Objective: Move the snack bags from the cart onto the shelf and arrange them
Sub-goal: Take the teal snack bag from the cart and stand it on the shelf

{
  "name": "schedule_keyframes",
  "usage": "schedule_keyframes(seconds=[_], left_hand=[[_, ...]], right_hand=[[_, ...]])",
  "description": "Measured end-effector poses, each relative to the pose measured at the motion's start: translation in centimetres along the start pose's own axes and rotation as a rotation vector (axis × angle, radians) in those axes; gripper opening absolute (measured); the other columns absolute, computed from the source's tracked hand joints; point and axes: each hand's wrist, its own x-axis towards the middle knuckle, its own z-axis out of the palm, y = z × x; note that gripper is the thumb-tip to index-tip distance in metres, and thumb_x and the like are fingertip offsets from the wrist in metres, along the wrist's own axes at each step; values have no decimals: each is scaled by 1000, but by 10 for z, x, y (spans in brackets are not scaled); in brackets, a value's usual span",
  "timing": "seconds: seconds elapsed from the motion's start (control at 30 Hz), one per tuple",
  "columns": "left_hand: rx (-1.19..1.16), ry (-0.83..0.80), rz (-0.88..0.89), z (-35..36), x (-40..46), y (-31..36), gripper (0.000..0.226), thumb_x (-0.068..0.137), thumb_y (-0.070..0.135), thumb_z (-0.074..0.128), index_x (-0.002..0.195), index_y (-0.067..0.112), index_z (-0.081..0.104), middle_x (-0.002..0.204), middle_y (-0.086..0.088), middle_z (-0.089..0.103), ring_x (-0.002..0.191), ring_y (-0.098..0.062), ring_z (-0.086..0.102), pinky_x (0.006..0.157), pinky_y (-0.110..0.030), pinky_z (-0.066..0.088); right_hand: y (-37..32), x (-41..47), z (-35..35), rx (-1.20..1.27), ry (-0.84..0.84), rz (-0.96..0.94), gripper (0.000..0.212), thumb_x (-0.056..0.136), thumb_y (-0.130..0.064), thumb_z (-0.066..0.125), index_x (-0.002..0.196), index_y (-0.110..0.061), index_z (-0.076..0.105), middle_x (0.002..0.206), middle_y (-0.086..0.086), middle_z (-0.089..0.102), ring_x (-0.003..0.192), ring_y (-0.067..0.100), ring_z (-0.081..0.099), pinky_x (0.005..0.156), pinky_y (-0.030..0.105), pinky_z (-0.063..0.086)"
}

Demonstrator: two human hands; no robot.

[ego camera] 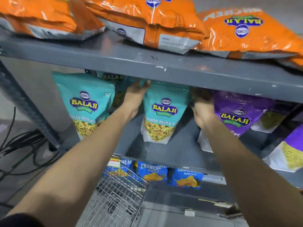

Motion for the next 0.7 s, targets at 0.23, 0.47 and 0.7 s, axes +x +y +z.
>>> schedule_keyframes(seconds=[0.23, 0.47, 0.7], left_hand=[[257, -208, -296, -43, -37, -87, 121, 46, 45, 91, 148, 23, 30, 149, -4, 48, 136, -17, 46, 113, -44, 40], [305, -252, -321, -48, -64, -126, 79, 54, 39, 90, 125, 35, 55, 123, 8, 69, 115, -13, 65, 101, -43, 52], [292, -259, -314, -71, -83, -127, 74, 47, 51, 91, 114, 52, 57, 115, 20, 71, 109, -2, 66, 93, -33, 55]], right_hand=[[91, -10, -47, -501, -467, 274, 67, 73, -4, 82, 124, -20, 42, 124, 0, 64, 104, 7, 65, 73, 13, 56], [154, -27, -55, -703, -497, 278, 93, 61, -15, 91, 137, -22, 38, 131, -1, 63, 117, 17, 63, 100, 37, 53], [159, -52, -55, -744, -509, 201, 90, 42, -49, 86, 120, -41, 43, 109, -26, 64, 106, 11, 67, 85, 24, 57]])
